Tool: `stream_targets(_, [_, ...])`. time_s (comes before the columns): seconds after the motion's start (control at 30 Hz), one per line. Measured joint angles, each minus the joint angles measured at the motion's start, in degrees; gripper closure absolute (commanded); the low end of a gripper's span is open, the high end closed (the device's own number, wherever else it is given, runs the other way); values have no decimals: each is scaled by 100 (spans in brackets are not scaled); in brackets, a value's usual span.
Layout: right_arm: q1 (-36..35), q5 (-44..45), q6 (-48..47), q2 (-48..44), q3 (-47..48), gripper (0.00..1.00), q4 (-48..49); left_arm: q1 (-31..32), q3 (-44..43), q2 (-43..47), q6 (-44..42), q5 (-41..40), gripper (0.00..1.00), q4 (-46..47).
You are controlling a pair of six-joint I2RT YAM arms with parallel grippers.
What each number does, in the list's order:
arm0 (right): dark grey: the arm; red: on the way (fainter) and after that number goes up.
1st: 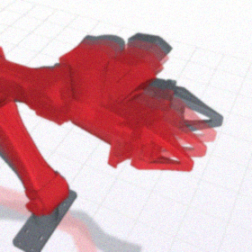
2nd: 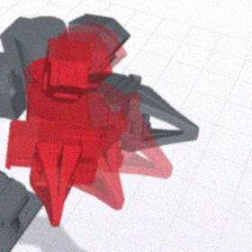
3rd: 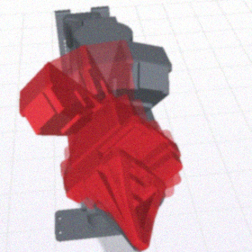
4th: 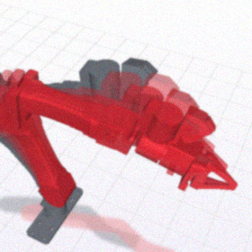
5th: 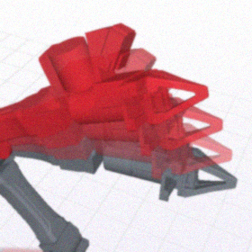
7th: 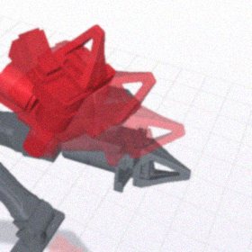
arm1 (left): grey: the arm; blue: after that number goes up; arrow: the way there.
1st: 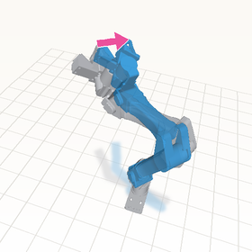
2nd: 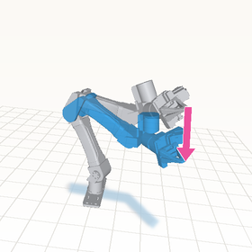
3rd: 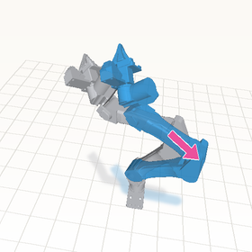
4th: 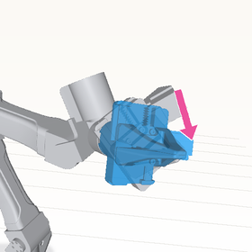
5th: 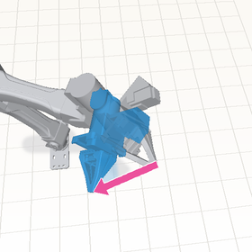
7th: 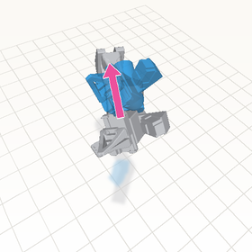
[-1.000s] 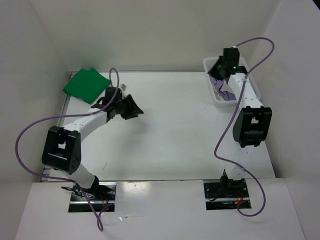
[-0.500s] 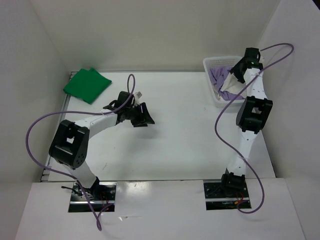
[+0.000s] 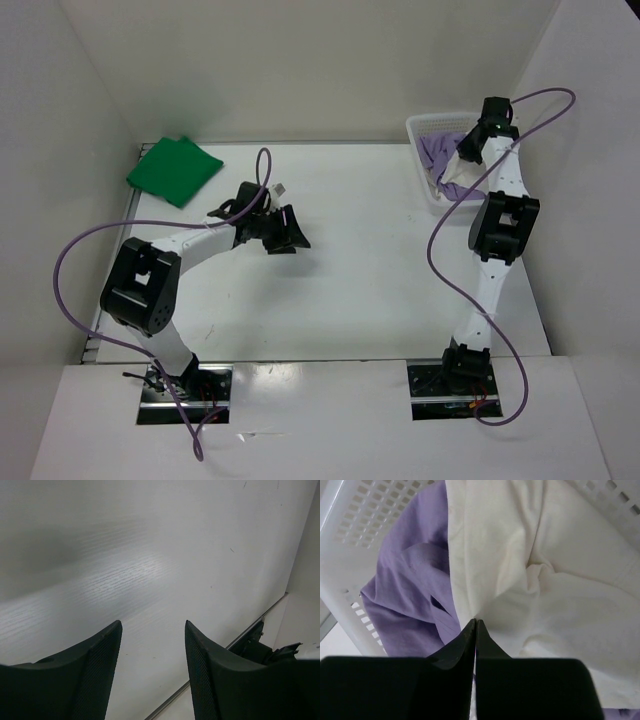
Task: Fold and stack the t-shirts
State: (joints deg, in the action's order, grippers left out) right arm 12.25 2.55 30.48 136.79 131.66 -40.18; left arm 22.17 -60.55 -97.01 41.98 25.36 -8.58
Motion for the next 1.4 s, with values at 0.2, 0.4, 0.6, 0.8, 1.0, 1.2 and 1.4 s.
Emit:
stream_targets(0.2, [-61,9,-61,-175,-240,57,42,2,-96,0,2,0,39,-9])
stream_targets(0.4, [-81,52,-157,-291,-798,73,101,2,-96,0,2,-26,38,-13])
stream_targets(0.6, [-87,59,-160,-376,-992,98,170,-20,-140,0,2,-79,38,-81])
stream_targets(0.8, [-378,173,-160,-986,-994,98,164,-131,-584,2,2,-94,38,-149])
stream_targets(1.0, [-1228,131,-138,-2411,-922,99,157,-286,-977,26,22,-111,36,-131])
stream_targets(1.2, [-2444,-846,11,-3473,92,99,417,-649,-1012,363,118,-289,33,-225])
stream_targets(1.4, [-2594,-2367,446,-4015,1047,99,1097,-2264,-918,625,529,-74,32,7])
